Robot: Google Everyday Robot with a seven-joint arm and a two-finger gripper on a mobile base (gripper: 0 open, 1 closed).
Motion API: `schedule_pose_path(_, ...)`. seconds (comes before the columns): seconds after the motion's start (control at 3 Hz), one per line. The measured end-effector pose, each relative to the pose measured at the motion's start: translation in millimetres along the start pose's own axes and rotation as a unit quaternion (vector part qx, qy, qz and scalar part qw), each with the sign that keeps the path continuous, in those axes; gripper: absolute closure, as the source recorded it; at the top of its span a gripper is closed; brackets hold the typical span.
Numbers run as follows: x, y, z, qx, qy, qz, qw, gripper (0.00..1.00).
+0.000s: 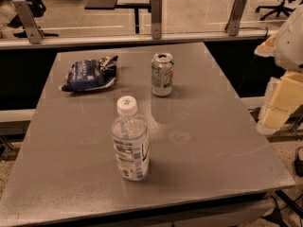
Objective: Move 7up can near blue plastic bottle
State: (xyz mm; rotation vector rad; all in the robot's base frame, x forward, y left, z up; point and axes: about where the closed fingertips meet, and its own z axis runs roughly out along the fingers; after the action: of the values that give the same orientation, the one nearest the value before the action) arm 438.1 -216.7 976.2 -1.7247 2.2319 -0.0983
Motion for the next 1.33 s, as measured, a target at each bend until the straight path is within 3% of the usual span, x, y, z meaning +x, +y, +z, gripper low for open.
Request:
schedule_pose_path(0.67,-8.4,-15.0,10.4,0.001,-0.008,0.001,1.0,0.0)
schedule_pose_path(1.33,-45.2,-65.0,60.0,-0.003,-0.082,0.017,0.9965,0.0)
